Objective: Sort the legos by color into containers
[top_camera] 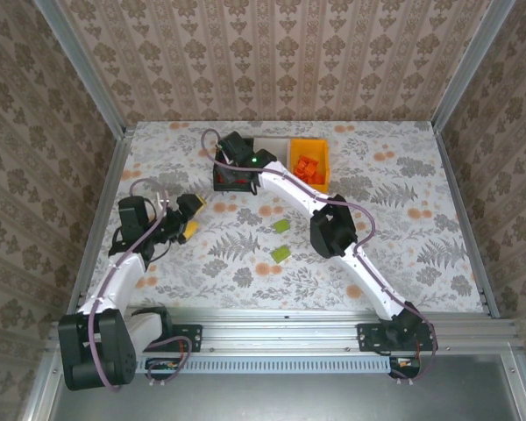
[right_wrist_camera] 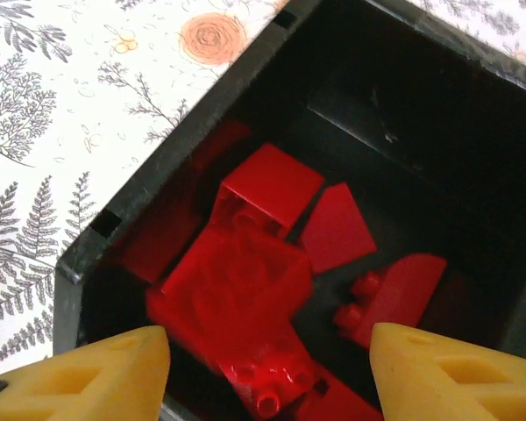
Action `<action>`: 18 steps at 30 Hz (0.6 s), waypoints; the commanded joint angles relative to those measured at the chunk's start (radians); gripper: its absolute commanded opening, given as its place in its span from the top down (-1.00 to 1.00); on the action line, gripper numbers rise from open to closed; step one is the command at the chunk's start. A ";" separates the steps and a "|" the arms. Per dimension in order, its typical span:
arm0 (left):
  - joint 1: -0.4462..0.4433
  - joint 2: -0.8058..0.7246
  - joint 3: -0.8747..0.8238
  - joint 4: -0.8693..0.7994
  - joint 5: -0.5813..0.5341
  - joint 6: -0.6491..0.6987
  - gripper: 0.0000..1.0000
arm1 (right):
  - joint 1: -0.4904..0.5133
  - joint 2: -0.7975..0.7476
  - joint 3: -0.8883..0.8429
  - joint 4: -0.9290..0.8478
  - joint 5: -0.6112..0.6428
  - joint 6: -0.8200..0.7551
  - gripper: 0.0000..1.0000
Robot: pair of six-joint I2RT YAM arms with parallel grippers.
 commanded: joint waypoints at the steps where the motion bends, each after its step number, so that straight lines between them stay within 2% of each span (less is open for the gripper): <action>1: 0.000 -0.009 -0.009 0.022 0.024 0.003 -1.00 | 0.031 -0.091 -0.011 -0.017 -0.017 -0.015 -0.40; 4: -0.013 -0.040 -0.019 -0.001 0.018 0.002 -1.00 | 0.063 -0.220 -0.124 0.035 0.030 -0.008 -0.41; 8: -0.060 -0.122 -0.029 -0.116 -0.037 0.037 -1.00 | 0.084 -0.450 -0.438 0.122 0.131 0.057 -0.41; 11: -0.148 -0.204 -0.097 -0.130 -0.117 0.008 -1.00 | 0.083 -0.649 -0.790 0.249 0.160 0.104 -0.52; 13: -0.231 -0.254 -0.165 -0.101 -0.188 -0.036 -1.00 | 0.082 -0.752 -0.980 0.269 0.150 0.114 -0.59; 16: -0.338 -0.303 -0.264 -0.018 -0.290 -0.114 -1.00 | 0.074 -0.856 -1.191 0.267 0.147 0.132 -0.65; 18: -0.401 -0.319 -0.308 0.016 -0.348 -0.146 -1.00 | 0.049 -0.904 -1.289 0.271 0.092 0.159 -0.69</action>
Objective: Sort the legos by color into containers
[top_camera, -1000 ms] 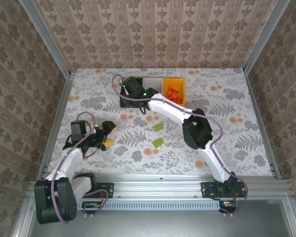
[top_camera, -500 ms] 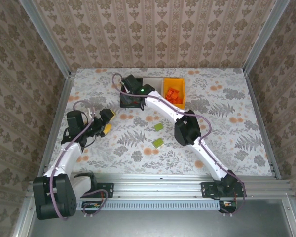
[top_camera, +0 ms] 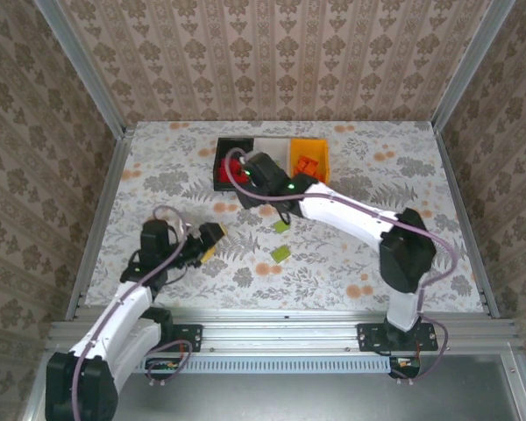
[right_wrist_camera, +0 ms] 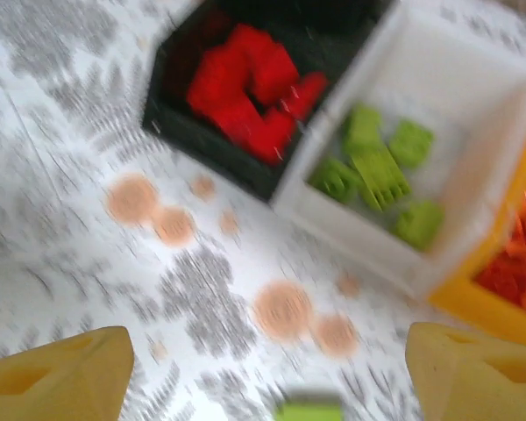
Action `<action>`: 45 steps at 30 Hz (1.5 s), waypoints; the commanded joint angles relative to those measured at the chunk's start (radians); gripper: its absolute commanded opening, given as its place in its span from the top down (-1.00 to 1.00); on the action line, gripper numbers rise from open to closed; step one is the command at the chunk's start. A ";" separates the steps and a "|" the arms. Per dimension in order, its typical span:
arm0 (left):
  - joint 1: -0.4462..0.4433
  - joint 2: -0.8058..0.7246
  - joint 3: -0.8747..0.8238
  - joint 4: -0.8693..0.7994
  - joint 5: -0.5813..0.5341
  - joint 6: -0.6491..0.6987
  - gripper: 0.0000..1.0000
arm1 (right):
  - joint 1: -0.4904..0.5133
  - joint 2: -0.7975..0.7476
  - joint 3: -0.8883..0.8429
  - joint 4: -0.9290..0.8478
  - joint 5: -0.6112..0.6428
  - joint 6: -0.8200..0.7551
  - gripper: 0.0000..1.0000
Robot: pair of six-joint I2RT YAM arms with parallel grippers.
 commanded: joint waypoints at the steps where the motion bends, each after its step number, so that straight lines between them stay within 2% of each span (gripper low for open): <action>1: -0.083 -0.030 -0.058 0.059 -0.151 -0.080 -1.00 | -0.042 -0.039 -0.160 0.012 -0.067 0.066 -0.70; 7: -0.134 -0.049 -0.074 0.054 -0.209 -0.095 -1.00 | -0.071 0.009 -0.228 0.016 -0.212 0.048 -0.70; 11: -0.150 -0.017 -0.040 0.041 -0.210 -0.073 -1.00 | -0.094 0.070 -0.219 0.040 -0.231 0.053 -0.69; 14: -0.196 0.027 -0.031 0.062 -0.209 -0.070 -0.99 | -0.105 0.125 -0.196 0.046 -0.243 0.053 -0.65; 19: -0.217 0.074 -0.025 0.099 -0.221 -0.076 -1.00 | -0.110 0.188 -0.180 0.056 -0.232 0.078 -0.46; 27: -0.216 0.084 -0.019 0.098 -0.237 -0.052 -0.99 | -0.103 0.180 -0.185 0.073 -0.163 0.084 0.11; 31: -0.200 0.084 0.000 0.073 -0.230 -0.024 -1.00 | -0.092 0.129 -0.167 0.063 -0.122 0.083 0.17; 34: -0.163 0.083 0.018 0.026 -0.221 -0.020 -1.00 | -0.093 0.086 -0.121 0.051 -0.097 0.072 0.19; 37: -0.040 0.090 0.027 0.018 -0.158 -0.011 -0.99 | -0.103 0.099 -0.010 0.019 -0.082 0.046 0.20; 41: 0.136 0.131 0.083 -0.018 -0.024 0.039 -1.00 | -0.131 0.224 0.192 -0.037 -0.066 0.015 0.21; 45: 0.232 0.195 0.146 -0.037 0.075 0.076 -1.00 | -0.156 0.384 0.408 -0.112 -0.076 0.026 0.21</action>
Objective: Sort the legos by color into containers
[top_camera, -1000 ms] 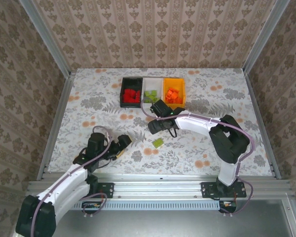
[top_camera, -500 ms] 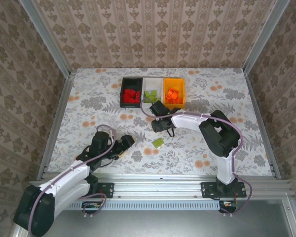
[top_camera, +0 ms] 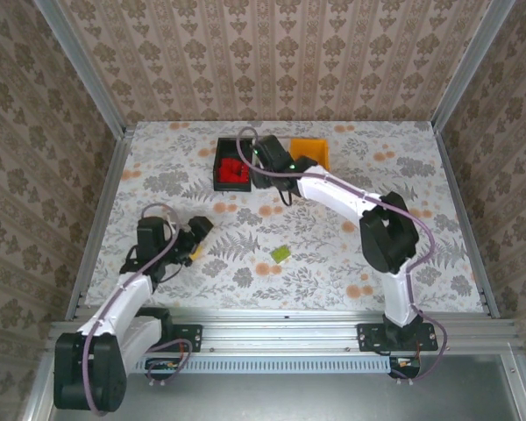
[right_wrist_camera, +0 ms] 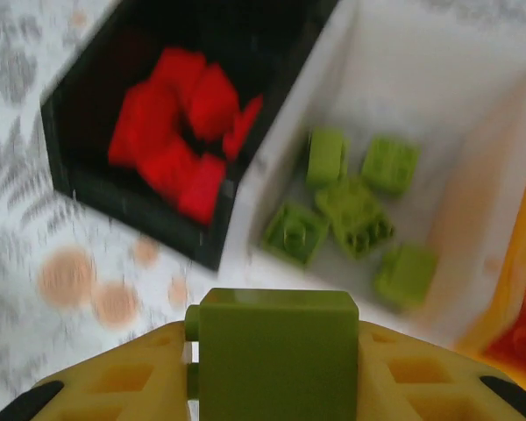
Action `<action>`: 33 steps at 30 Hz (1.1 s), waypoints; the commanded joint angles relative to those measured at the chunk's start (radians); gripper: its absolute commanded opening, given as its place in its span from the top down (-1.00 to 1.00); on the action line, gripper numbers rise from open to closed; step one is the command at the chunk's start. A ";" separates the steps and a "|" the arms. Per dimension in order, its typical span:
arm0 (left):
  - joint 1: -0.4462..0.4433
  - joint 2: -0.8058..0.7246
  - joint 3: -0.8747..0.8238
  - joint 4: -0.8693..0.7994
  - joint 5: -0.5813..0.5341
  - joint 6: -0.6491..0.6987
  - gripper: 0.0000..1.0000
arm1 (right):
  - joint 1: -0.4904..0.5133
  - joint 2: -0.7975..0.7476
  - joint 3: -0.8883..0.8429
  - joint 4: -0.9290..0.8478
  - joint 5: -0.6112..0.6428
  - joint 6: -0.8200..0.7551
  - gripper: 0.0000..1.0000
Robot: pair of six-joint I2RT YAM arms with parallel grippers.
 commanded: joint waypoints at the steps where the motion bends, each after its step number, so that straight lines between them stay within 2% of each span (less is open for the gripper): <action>1: 0.034 0.043 0.065 -0.039 0.131 0.071 -1.00 | -0.020 0.145 0.131 -0.122 0.022 -0.011 0.21; 7: 0.033 0.097 0.095 -0.021 0.171 0.088 -1.00 | -0.050 0.301 0.366 -0.212 0.044 -0.015 0.19; 16: 0.024 0.096 0.120 -0.015 0.180 0.089 -1.00 | -0.067 0.389 0.476 -0.246 0.030 0.009 0.13; 18: 0.018 0.091 0.120 -0.018 0.178 0.088 -1.00 | -0.068 0.382 0.474 -0.242 0.030 0.010 0.02; 19: 0.016 0.087 0.119 -0.019 0.177 0.087 -1.00 | -0.068 0.380 0.473 -0.244 0.032 0.009 -0.13; 21: 0.011 0.079 0.117 -0.022 0.172 0.082 -1.00 | -0.067 0.362 0.463 -0.239 0.032 0.008 -0.25; 27: -0.010 0.045 0.129 -0.048 0.154 0.075 -1.00 | -0.046 0.237 0.380 -0.190 0.050 -0.006 -0.31; 33: -0.087 -0.019 0.101 -0.073 0.101 0.052 -1.00 | 0.016 -0.014 0.069 -0.054 0.062 -0.012 -0.36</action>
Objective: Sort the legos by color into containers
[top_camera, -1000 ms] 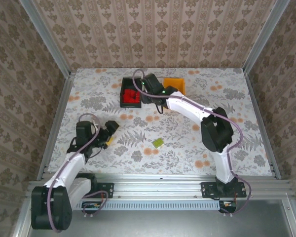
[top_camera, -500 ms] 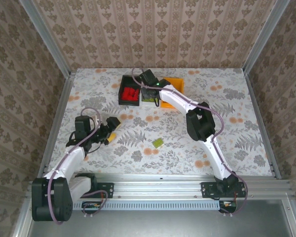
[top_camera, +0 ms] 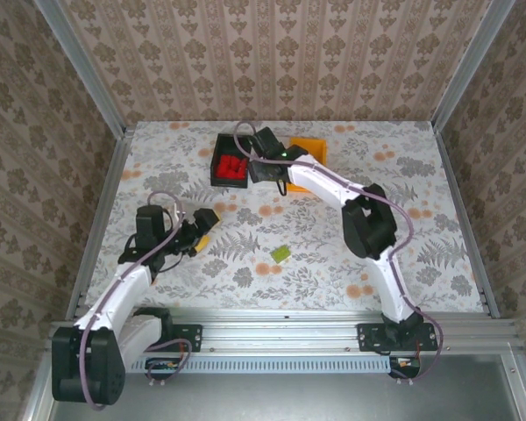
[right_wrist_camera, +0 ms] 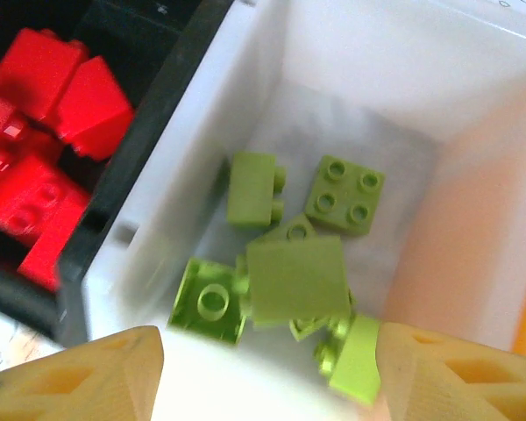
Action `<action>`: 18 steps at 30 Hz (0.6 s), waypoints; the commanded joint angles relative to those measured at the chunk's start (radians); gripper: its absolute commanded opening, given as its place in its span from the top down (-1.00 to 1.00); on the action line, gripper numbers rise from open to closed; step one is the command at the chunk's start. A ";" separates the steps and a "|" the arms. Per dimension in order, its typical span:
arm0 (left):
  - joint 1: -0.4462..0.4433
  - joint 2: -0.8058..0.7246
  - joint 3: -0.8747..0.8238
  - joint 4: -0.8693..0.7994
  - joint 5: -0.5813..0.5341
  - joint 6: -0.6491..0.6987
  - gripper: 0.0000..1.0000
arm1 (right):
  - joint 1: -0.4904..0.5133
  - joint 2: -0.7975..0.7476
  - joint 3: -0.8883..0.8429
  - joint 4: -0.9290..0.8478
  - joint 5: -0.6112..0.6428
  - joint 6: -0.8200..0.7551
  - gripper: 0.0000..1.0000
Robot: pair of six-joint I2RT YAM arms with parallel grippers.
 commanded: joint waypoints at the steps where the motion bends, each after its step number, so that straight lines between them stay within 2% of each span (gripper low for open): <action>1: -0.053 -0.058 -0.013 -0.031 -0.047 -0.019 -1.00 | 0.044 -0.201 -0.176 0.104 0.030 0.007 -0.37; 7: -0.212 -0.134 -0.155 0.089 -0.206 -0.135 -1.00 | 0.107 -0.446 -0.548 0.173 0.031 0.081 -0.40; 12: -0.357 -0.051 -0.175 0.167 -0.295 -0.146 -1.00 | 0.186 -0.589 -0.767 0.110 0.077 0.124 -0.43; 15: -0.391 0.030 -0.149 0.208 -0.286 -0.131 -1.00 | 0.227 -0.676 -0.883 0.070 0.087 0.196 -0.44; 18: -0.387 0.060 -0.122 0.201 -0.288 -0.090 -0.99 | 0.267 -0.740 -0.971 0.050 0.080 0.244 -0.47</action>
